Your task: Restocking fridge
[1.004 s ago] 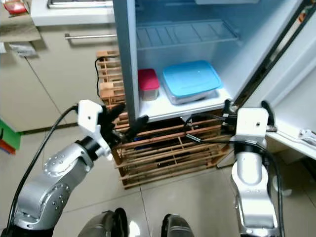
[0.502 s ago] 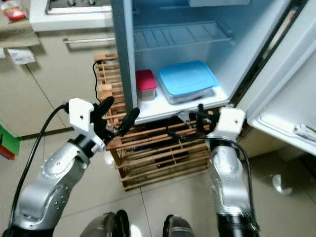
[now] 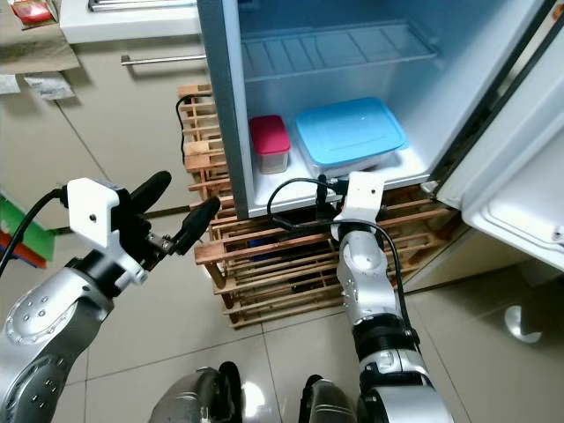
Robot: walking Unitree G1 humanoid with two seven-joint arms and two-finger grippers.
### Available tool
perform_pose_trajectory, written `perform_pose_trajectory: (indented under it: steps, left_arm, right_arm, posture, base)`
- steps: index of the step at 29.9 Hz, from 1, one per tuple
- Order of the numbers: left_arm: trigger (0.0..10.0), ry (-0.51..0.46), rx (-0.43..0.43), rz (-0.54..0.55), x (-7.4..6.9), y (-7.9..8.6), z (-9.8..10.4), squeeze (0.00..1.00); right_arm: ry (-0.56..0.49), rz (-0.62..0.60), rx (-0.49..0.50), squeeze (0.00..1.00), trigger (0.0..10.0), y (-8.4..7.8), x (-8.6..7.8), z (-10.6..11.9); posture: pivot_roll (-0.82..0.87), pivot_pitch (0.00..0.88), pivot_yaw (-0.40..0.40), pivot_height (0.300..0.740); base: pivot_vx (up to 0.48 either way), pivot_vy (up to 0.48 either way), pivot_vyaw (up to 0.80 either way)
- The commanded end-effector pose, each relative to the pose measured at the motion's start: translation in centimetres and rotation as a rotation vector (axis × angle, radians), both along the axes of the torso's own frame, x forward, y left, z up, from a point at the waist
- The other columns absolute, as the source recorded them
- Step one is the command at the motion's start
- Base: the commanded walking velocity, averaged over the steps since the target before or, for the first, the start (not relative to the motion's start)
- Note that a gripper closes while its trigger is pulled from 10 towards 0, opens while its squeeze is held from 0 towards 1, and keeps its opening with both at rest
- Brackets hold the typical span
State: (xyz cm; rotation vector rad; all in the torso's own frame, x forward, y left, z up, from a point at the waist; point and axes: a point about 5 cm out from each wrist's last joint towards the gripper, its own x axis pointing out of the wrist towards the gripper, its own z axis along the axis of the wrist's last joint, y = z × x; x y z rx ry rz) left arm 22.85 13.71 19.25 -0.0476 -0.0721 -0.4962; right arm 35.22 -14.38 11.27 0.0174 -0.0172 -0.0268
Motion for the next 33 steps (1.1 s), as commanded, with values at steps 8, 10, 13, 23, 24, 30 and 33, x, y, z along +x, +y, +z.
perform_pose_trajectory:
  steps: [8, 10, 13, 23, 24, 30, 33]
  left_arm:
    - [10.0, 0.027, -0.009, 0.01, -0.7, 0.1, 0.4, 0.0]
    - [10.0, 0.033, -0.012, 0.013, -0.7, 0.1, 0.4, 0.0]
    - [10.0, 0.038, -0.012, 0.014, -0.7, 0.1, 0.5, 0.0]
    - [10.0, 0.05, -0.011, -0.003, 0.0, -0.2, 0.2, 0.0]
    - [10.0, 0.059, -0.021, -0.015, 0.0, -0.4, 0.1, 0.0]
    - [10.0, 0.087, -0.05, -0.045, 1.9, -1.2, -0.9, 0.0]
    - [10.0, 0.085, -0.05, -0.032, 2.6, -1.4, -1.2, 0.0]
  right_arm:
    - [-0.033, 0.012, -0.106, 0.0, 10.0, -0.1, 1.6, 1.1]
    - [-0.041, 0.021, -0.132, 0.0, 10.0, -0.1, 2.1, 1.5]
    - [-0.055, 0.029, -0.173, 0.0, 10.0, -0.3, 2.6, 2.2]
    - [-0.188, 0.033, -0.104, 0.0, 10.0, -0.2, 2.7, 4.5]
    - [-0.201, 0.035, -0.088, 0.0, 10.0, -0.1, 2.5, 4.5]
    - [-0.196, 0.041, -0.012, 0.0, 10.0, -0.1, -2.6, 3.0]
    - [-0.202, 0.036, -0.012, 0.0, 10.0, -0.4, -3.7, 3.0]
  posture:
    - [0.16, 0.296, 0.032, 0.74]
    - [0.17, 0.296, 0.034, 0.74]
    - [0.17, 0.295, 0.035, 0.74]
    - [0.12, 0.247, 0.008, 0.74]
    - [0.11, 0.242, 0.006, 0.74]
    - [0.01, 0.144, -0.023, 0.74]
    - [-0.02, 0.115, -0.023, 0.74]
  base:
    - [0.0, 0.0, 0.0]
    - [0.0, 0.0, 0.0]
    - [0.0, 0.0, 0.0]
    - [0.0, 0.0, 0.0]
    - [0.0, 0.0, 0.0]
    - [0.0, 0.0, 0.0]
    - [0.0, 0.0, 0.0]
